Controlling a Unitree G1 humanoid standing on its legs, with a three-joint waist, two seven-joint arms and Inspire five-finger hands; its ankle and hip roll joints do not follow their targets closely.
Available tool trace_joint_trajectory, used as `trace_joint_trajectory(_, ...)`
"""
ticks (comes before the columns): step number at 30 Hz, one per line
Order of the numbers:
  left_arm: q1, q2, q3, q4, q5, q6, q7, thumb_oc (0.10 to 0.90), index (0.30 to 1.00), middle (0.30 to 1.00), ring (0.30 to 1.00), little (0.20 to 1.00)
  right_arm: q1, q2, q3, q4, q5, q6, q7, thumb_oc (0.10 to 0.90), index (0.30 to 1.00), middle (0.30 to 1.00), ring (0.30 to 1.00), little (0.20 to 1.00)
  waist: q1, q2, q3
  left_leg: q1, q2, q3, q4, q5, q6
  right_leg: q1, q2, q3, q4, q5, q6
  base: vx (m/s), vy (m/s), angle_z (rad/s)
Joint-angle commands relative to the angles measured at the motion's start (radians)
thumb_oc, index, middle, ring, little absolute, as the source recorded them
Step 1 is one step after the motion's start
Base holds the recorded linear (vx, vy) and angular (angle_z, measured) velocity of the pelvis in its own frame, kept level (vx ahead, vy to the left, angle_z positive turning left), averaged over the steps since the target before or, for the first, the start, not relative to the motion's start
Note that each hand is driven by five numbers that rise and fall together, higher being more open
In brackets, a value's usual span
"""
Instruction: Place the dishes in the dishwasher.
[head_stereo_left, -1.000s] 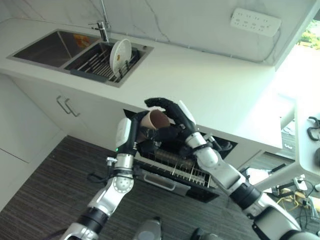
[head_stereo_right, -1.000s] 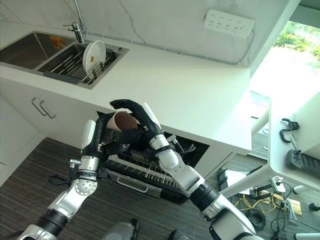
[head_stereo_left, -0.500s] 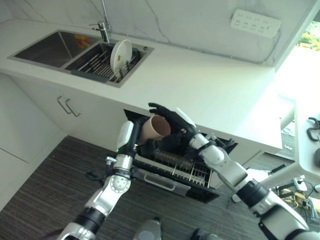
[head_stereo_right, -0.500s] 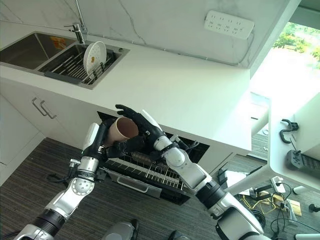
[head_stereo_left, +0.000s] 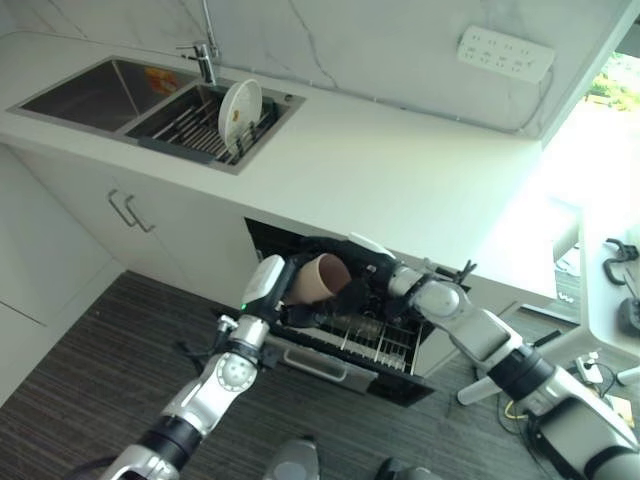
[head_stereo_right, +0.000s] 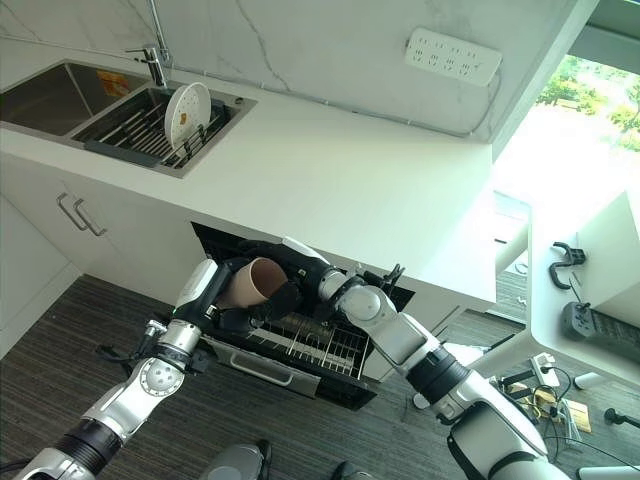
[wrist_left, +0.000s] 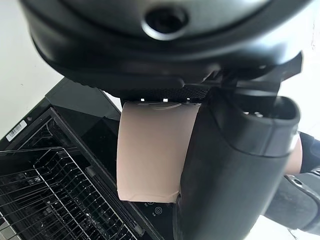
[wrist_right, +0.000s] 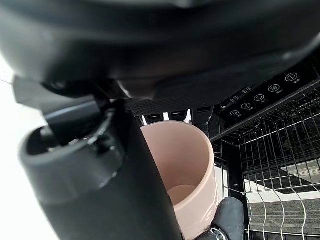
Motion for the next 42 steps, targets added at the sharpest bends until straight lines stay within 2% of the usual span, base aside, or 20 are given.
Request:
trace_joint_trajectory(1, -0.212, -0.094, -0.112, -0.257, 0.012, -0.268, 0.010, 0.400, 0.300, 0.300, 0.300, 0.300, -0.128, 0.078, 0.061, -0.017, -0.008, -0.085, -0.053, 0.800, 0.900, 0.900, 0.900, 0.900, 0.002, 0.016, -0.058, 0.029, 0.009, 0.026, 0.008, -0.082, -0.016, 0.055, -0.008, 0.050, 0.022, -0.097, 0.057, 0.00, 0.000, 0.00)
trace_joint_trajectory(2, -0.212, -0.097, -0.111, -0.263, 0.005, -0.263, 0.011, 0.400, 0.300, 0.300, 0.300, 0.300, -0.127, 0.085, 0.060, -0.016, -0.005, -0.088, -0.064, 0.604, 0.606, 0.606, 0.606, 0.606, 0.002, 0.018, -0.058, 0.029, 0.009, 0.025, 0.008, -0.083, -0.016, 0.055, -0.009, 0.050, 0.022, -0.097, 0.057, 0.00, 0.000, 0.00)
trace_joint_trajectory(3, -0.210, -0.099, -0.110, -0.267, 0.002, -0.262, 0.010, 0.400, 0.300, 0.300, 0.300, 0.300, -0.125, 0.092, 0.059, -0.014, -0.004, -0.089, -0.072, 0.525, 0.488, 0.488, 0.488, 0.488, 0.004, 0.018, -0.058, 0.029, 0.008, 0.024, 0.008, -0.083, -0.016, 0.055, -0.009, 0.050, 0.022, -0.097, 0.057, 0.00, 0.000, 0.00)
trace_joint_trajectory(4, -0.207, -0.103, -0.107, -0.270, 0.000, -0.266, 0.009, 0.400, 0.300, 0.300, 0.300, 0.300, -0.121, 0.104, 0.057, -0.010, -0.012, -0.096, -0.083, 0.400, 0.300, 0.300, 0.300, 0.300, 0.005, 0.019, -0.057, 0.029, 0.007, 0.023, 0.008, -0.083, -0.015, 0.055, -0.009, 0.050, 0.022, -0.097, 0.057, 0.00, 0.000, 0.00)
trace_joint_trajectory(10, -0.205, -0.114, -0.109, -0.285, 0.002, -0.256, 0.008, 0.400, 0.300, 0.300, 0.300, 0.300, -0.104, 0.125, 0.058, 0.000, -0.038, -0.119, -0.118, 0.400, 0.300, 0.300, 0.300, 0.300, 0.008, 0.021, -0.053, 0.027, 0.006, 0.023, 0.008, -0.082, -0.014, 0.053, -0.011, 0.050, 0.022, -0.096, 0.057, 0.00, 0.000, 0.00)
trace_joint_trajectory(17, -0.194, -0.131, -0.109, -0.279, -0.067, -0.241, 0.004, 0.400, 0.300, 0.300, 0.300, 0.300, -0.089, 0.146, 0.032, -0.001, -0.053, -0.201, -0.261, 0.400, 0.300, 0.300, 0.300, 0.300, 0.008, 0.031, -0.050, 0.026, 0.007, 0.024, 0.008, -0.083, -0.012, 0.051, -0.010, 0.052, 0.022, -0.098, 0.055, 0.00, 0.000, 0.00)
trace_joint_trajectory(27, -0.156, -0.171, -0.097, -0.287, -0.158, -0.239, -0.017, 0.400, 0.300, 0.300, 0.300, 0.300, -0.057, 0.180, -0.002, -0.021, -0.083, -0.303, -0.391, 0.400, 0.300, 0.300, 0.300, 0.300, 0.013, 0.044, -0.044, 0.023, 0.004, 0.021, 0.008, -0.082, -0.010, 0.050, -0.011, 0.050, 0.022, -0.102, 0.048, 0.00, 0.000, 0.00)
trace_joint_trajectory(28, -0.150, -0.179, -0.097, -0.288, -0.171, -0.236, -0.022, 0.540, 0.509, 0.509, 0.509, 0.509, -0.052, 0.187, -0.005, -0.025, -0.076, -0.315, -0.409, 0.400, 0.300, 0.300, 0.300, 0.300, 0.013, 0.046, -0.044, 0.023, 0.005, 0.022, 0.008, -0.081, -0.011, 0.049, -0.012, 0.047, 0.022, -0.103, 0.048, 0.00, 0.000, 0.00)
trace_joint_trajectory(29, -0.144, -0.186, -0.098, -0.287, -0.177, -0.242, -0.018, 0.712, 0.768, 0.768, 0.768, 0.768, -0.047, 0.192, -0.009, -0.029, -0.068, -0.330, -0.425, 0.400, 0.300, 0.300, 0.300, 0.300, 0.012, 0.048, -0.045, 0.021, 0.006, 0.024, 0.008, -0.081, -0.011, 0.049, -0.013, 0.046, 0.022, -0.104, 0.047, 0.00, 0.000, 0.00)
trace_joint_trajectory(30, -0.143, -0.187, -0.097, -0.288, -0.178, -0.242, -0.018, 0.712, 0.768, 0.768, 0.768, 0.768, -0.045, 0.193, -0.010, -0.029, -0.068, -0.333, -0.428, 0.400, 0.300, 0.300, 0.300, 0.300, 0.012, 0.048, -0.045, 0.021, 0.006, 0.024, 0.008, -0.082, -0.012, 0.049, -0.013, 0.045, 0.022, -0.104, 0.047, 0.00, 0.000, 0.00)
trace_joint_trajectory(32, -0.138, -0.190, -0.096, -0.293, -0.181, -0.250, -0.011, 0.800, 0.900, 0.900, 0.900, 0.900, -0.040, 0.197, -0.015, -0.035, -0.065, -0.341, -0.430, 0.400, 0.300, 0.300, 0.300, 0.300, 0.011, 0.051, -0.044, 0.021, 0.007, 0.026, 0.008, -0.081, -0.012, 0.048, -0.014, 0.043, 0.022, -0.105, 0.046, 0.00, 0.000, 0.00)
trace_joint_trajectory(42, -0.130, -0.202, -0.092, -0.293, -0.170, -0.230, 0.002, 0.800, 0.900, 0.900, 0.900, 0.900, -0.011, 0.215, -0.020, -0.039, -0.062, -0.381, -0.455, 0.400, 0.300, 0.300, 0.300, 0.300, 0.008, 0.056, -0.048, 0.018, 0.012, 0.034, 0.008, -0.080, -0.014, 0.049, -0.019, 0.032, 0.022, -0.108, 0.043, 0.00, 0.000, 0.00)
